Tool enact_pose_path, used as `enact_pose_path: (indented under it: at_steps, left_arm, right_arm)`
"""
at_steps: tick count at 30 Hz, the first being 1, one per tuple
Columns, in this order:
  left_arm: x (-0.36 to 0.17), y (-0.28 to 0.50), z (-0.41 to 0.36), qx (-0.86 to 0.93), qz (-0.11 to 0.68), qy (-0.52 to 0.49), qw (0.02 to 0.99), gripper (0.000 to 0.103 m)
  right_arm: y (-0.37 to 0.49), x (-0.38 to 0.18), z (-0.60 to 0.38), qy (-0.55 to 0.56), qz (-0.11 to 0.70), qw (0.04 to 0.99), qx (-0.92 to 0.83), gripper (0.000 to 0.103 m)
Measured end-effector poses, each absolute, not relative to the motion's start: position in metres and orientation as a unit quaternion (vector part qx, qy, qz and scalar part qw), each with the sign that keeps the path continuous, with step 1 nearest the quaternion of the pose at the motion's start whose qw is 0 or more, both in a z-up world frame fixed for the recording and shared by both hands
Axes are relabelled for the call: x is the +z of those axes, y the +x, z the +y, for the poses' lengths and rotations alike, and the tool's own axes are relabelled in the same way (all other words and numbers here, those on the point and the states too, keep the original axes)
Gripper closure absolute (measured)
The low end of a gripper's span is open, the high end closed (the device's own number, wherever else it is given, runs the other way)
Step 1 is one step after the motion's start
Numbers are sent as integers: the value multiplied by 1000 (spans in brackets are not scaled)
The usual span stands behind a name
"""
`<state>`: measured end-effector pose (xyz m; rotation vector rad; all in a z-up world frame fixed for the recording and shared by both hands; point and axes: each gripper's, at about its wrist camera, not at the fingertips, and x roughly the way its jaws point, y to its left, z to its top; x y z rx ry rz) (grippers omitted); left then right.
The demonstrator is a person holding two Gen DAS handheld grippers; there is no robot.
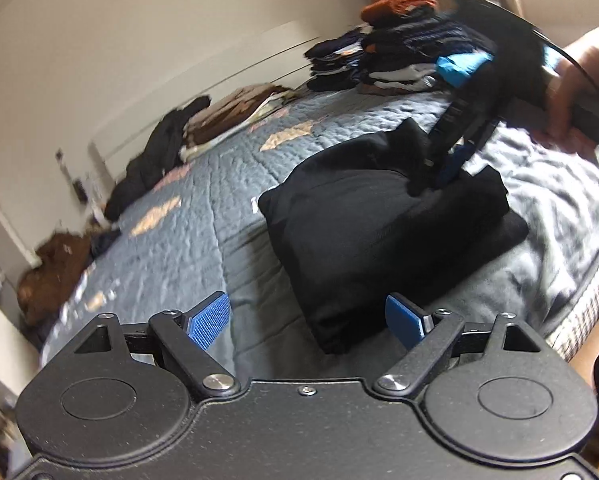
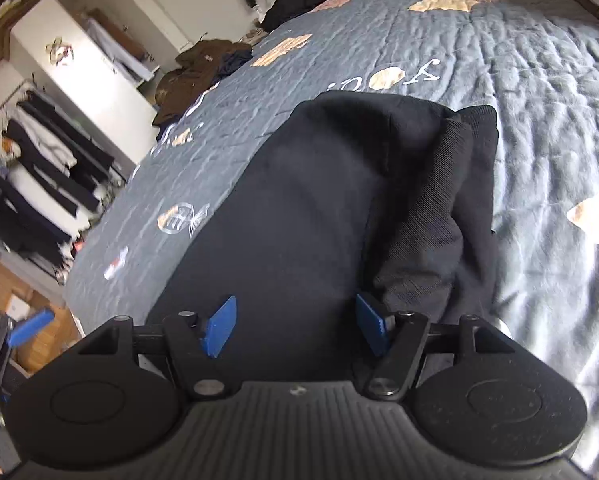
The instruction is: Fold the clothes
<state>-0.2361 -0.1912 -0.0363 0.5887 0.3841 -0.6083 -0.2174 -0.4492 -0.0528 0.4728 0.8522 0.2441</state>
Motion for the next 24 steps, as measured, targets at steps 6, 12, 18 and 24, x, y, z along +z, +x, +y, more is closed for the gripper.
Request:
enact_pose_path:
  at_steps: [6,12,18,24]
  left_arm:
    - [-38,-250,-196,-267,141,357,884,16]
    - [-50,-269,-209,-277,112,415,859,16]
    - [-55,-281,-224,-285,87,437,849,15]
    - [-53,-293,-238,-294,66,456,837,12]
  right_arm:
    - [-242,-34,-441,199,407,885,112,34]
    - [-271,-15,-460,272,363,885,102,28]
    - [-308,-2,-472,267,316,908,62,15]
    - [-335,-1,-481,262,314,912,32,14]
